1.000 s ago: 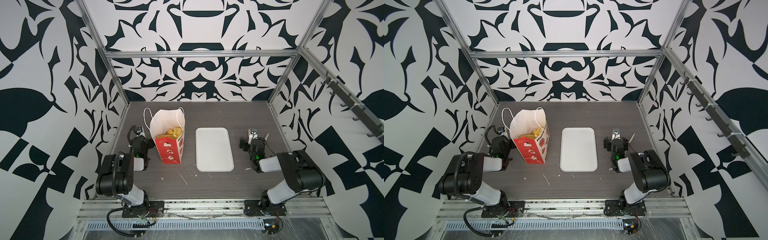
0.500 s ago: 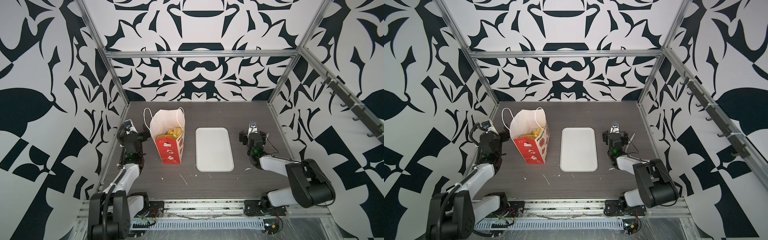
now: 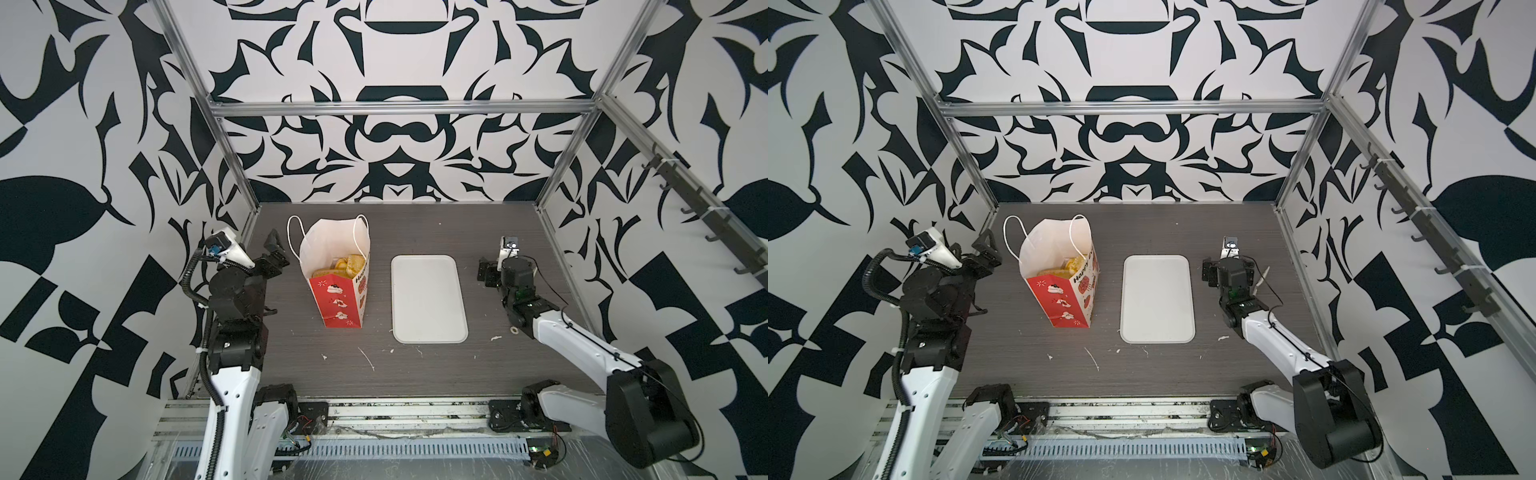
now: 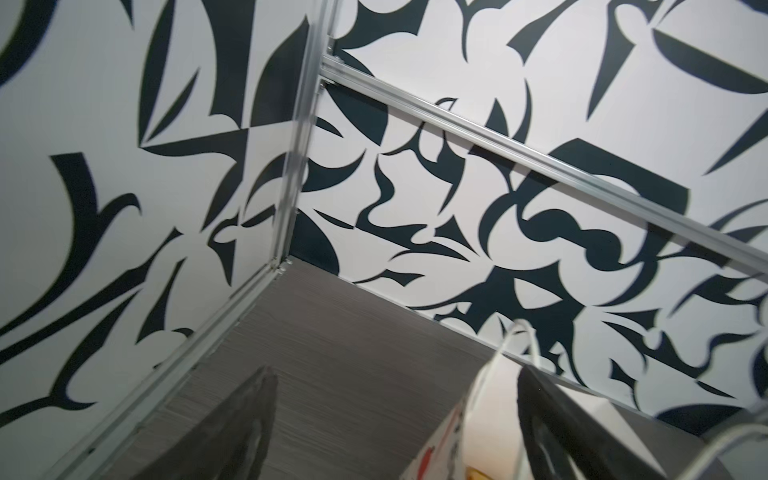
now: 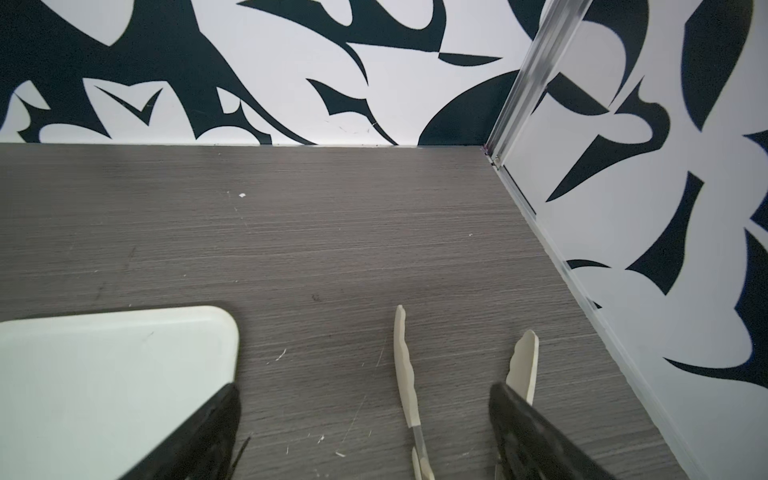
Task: Take the fake bread out of the paper bag
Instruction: 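Reach the left gripper to the paper bag's rim and grasp it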
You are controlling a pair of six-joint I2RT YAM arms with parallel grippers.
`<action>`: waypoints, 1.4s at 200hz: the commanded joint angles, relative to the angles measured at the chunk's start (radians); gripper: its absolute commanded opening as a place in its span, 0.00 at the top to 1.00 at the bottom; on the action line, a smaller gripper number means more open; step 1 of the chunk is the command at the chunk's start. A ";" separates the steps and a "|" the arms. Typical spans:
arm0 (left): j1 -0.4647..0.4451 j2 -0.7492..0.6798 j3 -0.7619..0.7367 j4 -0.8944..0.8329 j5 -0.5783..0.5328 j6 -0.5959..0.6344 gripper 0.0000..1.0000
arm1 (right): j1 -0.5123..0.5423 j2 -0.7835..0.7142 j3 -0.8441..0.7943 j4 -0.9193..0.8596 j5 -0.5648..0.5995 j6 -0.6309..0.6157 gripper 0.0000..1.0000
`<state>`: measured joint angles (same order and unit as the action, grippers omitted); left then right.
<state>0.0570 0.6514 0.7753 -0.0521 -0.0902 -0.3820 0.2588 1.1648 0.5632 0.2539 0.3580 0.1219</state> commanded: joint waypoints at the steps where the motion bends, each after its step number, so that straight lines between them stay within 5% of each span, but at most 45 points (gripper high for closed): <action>1: 0.003 -0.028 0.058 -0.208 0.139 -0.051 0.08 | 0.003 -0.025 -0.011 -0.036 -0.029 0.032 0.05; 75: 0.003 0.077 0.138 -0.385 0.344 -0.043 0.14 | 0.004 0.009 -0.015 -0.023 -0.039 0.048 0.05; 146: -0.012 0.211 0.185 -0.414 0.351 0.008 0.20 | 0.004 0.030 -0.022 -0.011 -0.040 0.055 0.05; 181: -0.058 0.287 0.230 -0.453 0.316 0.043 0.24 | 0.003 0.048 -0.019 -0.008 -0.040 0.057 0.05; 233: -0.172 0.382 0.297 -0.525 0.114 0.096 0.31 | 0.003 0.062 -0.019 -0.006 -0.047 0.059 0.05; 280: -0.220 0.412 0.319 -0.532 0.014 0.103 0.60 | 0.003 0.073 -0.009 -0.008 -0.050 0.058 0.05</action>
<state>-0.1432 1.0538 1.0508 -0.5365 0.0082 -0.2836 0.2588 1.2346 0.5449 0.2214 0.3099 0.1646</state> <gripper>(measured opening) 0.471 0.951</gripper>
